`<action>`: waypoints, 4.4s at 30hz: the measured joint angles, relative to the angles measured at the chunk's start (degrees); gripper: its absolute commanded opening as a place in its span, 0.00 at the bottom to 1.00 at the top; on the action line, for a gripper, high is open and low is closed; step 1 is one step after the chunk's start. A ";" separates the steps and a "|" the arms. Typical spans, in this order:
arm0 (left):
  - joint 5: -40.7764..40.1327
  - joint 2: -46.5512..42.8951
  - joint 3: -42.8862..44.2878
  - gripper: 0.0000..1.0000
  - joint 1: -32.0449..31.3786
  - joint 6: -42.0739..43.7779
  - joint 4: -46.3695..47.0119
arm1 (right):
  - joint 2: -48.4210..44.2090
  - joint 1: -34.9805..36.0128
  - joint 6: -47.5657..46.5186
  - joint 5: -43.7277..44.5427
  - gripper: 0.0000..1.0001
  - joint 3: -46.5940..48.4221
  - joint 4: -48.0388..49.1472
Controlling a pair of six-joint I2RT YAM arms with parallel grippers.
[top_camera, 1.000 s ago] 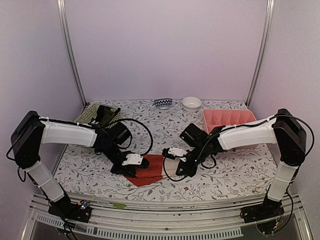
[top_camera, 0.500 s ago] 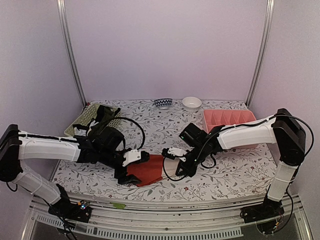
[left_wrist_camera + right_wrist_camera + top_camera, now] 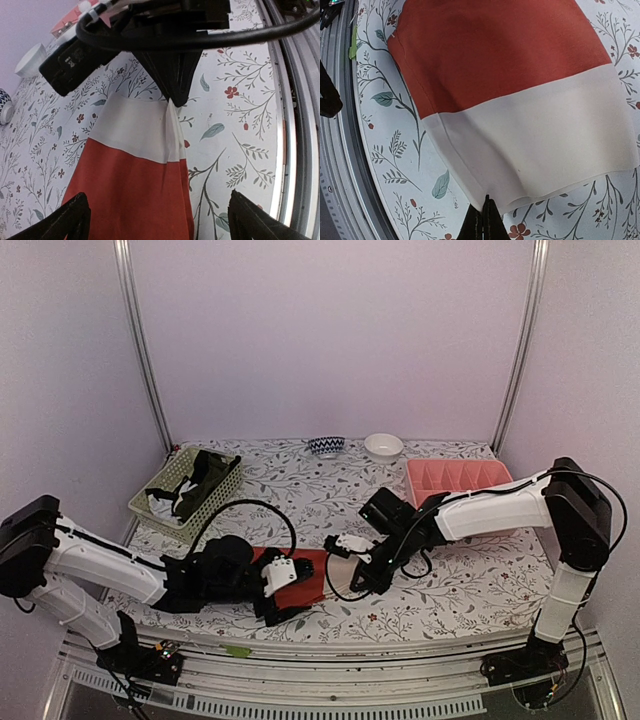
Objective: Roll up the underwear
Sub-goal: Pick up the underwear from the center of the board, then fold the underwear at the center of the board.
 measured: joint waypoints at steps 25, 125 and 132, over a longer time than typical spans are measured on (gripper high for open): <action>-27.10 23.08 1.97 0.96 -9.92 12.13 24.26 | -0.20 -0.22 2.01 -0.17 0.00 -2.36 1.95; 18.95 18.03 30.93 0.00 22.18 43.56 -49.40 | 5.31 -4.79 -0.59 -1.38 0.00 10.25 -7.19; 19.08 22.16 35.23 0.00 25.09 46.47 -51.17 | 7.96 -7.10 -0.66 -1.66 0.00 13.27 -8.55</action>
